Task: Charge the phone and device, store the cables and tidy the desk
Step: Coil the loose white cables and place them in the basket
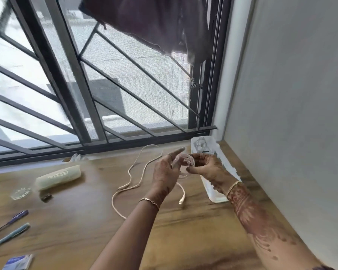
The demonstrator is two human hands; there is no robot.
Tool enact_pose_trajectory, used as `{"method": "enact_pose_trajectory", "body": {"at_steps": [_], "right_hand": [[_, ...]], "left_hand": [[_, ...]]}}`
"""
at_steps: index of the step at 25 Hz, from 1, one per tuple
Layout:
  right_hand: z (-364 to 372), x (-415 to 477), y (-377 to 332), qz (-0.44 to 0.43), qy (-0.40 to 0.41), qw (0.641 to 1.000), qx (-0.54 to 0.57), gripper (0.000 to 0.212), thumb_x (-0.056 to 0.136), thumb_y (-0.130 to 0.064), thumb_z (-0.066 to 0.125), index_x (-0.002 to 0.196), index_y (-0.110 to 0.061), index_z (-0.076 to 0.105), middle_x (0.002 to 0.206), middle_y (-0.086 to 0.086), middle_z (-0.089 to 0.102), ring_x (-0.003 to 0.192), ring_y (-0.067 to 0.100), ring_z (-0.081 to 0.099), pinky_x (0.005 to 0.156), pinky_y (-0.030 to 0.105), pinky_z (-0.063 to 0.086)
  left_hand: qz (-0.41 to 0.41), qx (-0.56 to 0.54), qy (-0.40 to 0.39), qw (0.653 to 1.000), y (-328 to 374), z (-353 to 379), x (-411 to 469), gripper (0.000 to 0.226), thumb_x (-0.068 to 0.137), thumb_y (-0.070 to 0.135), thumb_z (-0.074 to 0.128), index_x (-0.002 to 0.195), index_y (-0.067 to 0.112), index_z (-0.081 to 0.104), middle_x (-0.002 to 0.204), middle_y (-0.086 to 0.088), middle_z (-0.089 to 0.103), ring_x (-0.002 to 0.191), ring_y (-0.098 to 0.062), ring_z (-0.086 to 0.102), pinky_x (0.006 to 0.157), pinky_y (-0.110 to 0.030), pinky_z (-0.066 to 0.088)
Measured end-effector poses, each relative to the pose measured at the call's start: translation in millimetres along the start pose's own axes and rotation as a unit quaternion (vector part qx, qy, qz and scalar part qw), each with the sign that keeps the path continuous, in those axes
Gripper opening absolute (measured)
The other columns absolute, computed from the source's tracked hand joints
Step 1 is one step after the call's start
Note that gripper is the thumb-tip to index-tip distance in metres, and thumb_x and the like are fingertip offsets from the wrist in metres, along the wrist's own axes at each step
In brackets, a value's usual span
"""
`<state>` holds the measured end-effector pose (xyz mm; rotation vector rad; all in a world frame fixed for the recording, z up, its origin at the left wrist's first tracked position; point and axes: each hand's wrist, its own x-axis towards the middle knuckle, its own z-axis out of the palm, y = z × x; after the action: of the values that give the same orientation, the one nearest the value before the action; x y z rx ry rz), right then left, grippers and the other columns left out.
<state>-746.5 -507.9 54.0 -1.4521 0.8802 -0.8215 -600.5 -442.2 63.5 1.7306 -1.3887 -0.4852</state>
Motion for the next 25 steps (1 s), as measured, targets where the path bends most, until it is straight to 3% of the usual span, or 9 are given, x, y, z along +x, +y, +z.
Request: {"method": "enact_pose_trajectory", "body": {"at_steps": [2, 4, 6, 11, 15, 20, 25], "right_hand": [[-17, 8, 3, -0.008, -0.013, 1.000, -0.007, 0.038, 0.070, 0.011, 0.073, 0.101, -0.011, 0.070, 0.093, 0.008, 0.074, 0.088, 0.015, 0.069, 0.083, 0.030, 0.054], [-32, 15, 5, -0.026, -0.004, 0.999, -0.021, 0.036, 0.070, 0.008, 0.075, 0.098, -0.014, 0.071, 0.093, 0.009, 0.074, 0.085, 0.014, 0.069, 0.080, 0.030, 0.054], [-40, 20, 8, -0.048, 0.018, 0.998, -0.044, 0.031, 0.071, 0.000, 0.079, 0.097, -0.014, 0.071, 0.091, 0.010, 0.074, 0.080, 0.013, 0.068, 0.074, 0.032, 0.056], [-61, 32, 8, -0.080, 0.071, 0.992, -0.068, 0.025, 0.073, -0.007, 0.080, 0.094, -0.014, 0.069, 0.088, 0.007, 0.074, 0.077, 0.009, 0.069, 0.069, 0.018, 0.054], [-74, 44, 14, -0.106, 0.110, 0.985, -0.082, 0.025, 0.074, -0.014, 0.080, 0.098, -0.013, 0.071, 0.089, 0.003, 0.075, 0.085, 0.015, 0.072, 0.078, 0.032, 0.058], [-86, 52, 18, -0.162, 0.174, 0.961, -0.140, 0.012, 0.082, -0.011, 0.072, 0.094, -0.011, 0.071, 0.077, -0.018, 0.064, 0.071, -0.015, 0.062, 0.068, 0.004, 0.049], [-96, 65, 36, -0.110, 0.136, 0.951, -0.256, 0.013, 0.089, -0.030, 0.064, 0.094, -0.019, 0.070, 0.087, -0.006, 0.072, 0.084, 0.010, 0.067, 0.080, 0.032, 0.054]], "left_hand": [[-0.009, 0.004, 0.006, 1.000, 14, 12, 6, 0.022, 0.095, 0.031, 0.055, 0.115, 0.037, 0.063, 0.087, 0.010, 0.069, 0.071, -0.002, 0.061, 0.064, -0.002, 0.045], [-0.010, -0.023, 0.036, 0.999, 20, 30, 15, 0.019, 0.092, 0.029, 0.059, 0.109, 0.032, 0.067, 0.090, 0.006, 0.073, 0.073, -0.011, 0.068, 0.076, -0.028, 0.056], [-0.011, -0.007, 0.048, 0.999, 24, 45, 21, 0.019, 0.090, 0.028, 0.061, 0.107, 0.029, 0.068, 0.092, 0.001, 0.074, 0.078, -0.016, 0.070, 0.077, -0.037, 0.056], [-0.028, 0.004, 0.060, 0.998, 38, 74, 43, 0.023, 0.091, 0.026, 0.058, 0.112, 0.023, 0.068, 0.100, -0.002, 0.074, 0.092, -0.017, 0.068, 0.084, -0.032, 0.053], [-0.049, 0.068, 0.083, 0.993, 43, 92, 55, 0.025, 0.095, 0.033, 0.052, 0.116, 0.026, 0.065, 0.106, 0.000, 0.071, 0.107, -0.022, 0.055, 0.088, -0.028, 0.042], [-0.098, 0.170, 0.058, 0.979, 54, 104, 63, 0.031, 0.097, 0.042, 0.042, 0.117, 0.030, 0.063, 0.111, 0.001, 0.067, 0.115, -0.019, 0.050, 0.102, -0.041, 0.029], [-0.162, 0.158, 0.008, 0.974, 45, 112, 65, 0.037, 0.091, 0.056, 0.042, 0.113, 0.036, 0.065, 0.112, 0.005, 0.063, 0.117, -0.018, 0.047, 0.101, -0.043, 0.027]]}}
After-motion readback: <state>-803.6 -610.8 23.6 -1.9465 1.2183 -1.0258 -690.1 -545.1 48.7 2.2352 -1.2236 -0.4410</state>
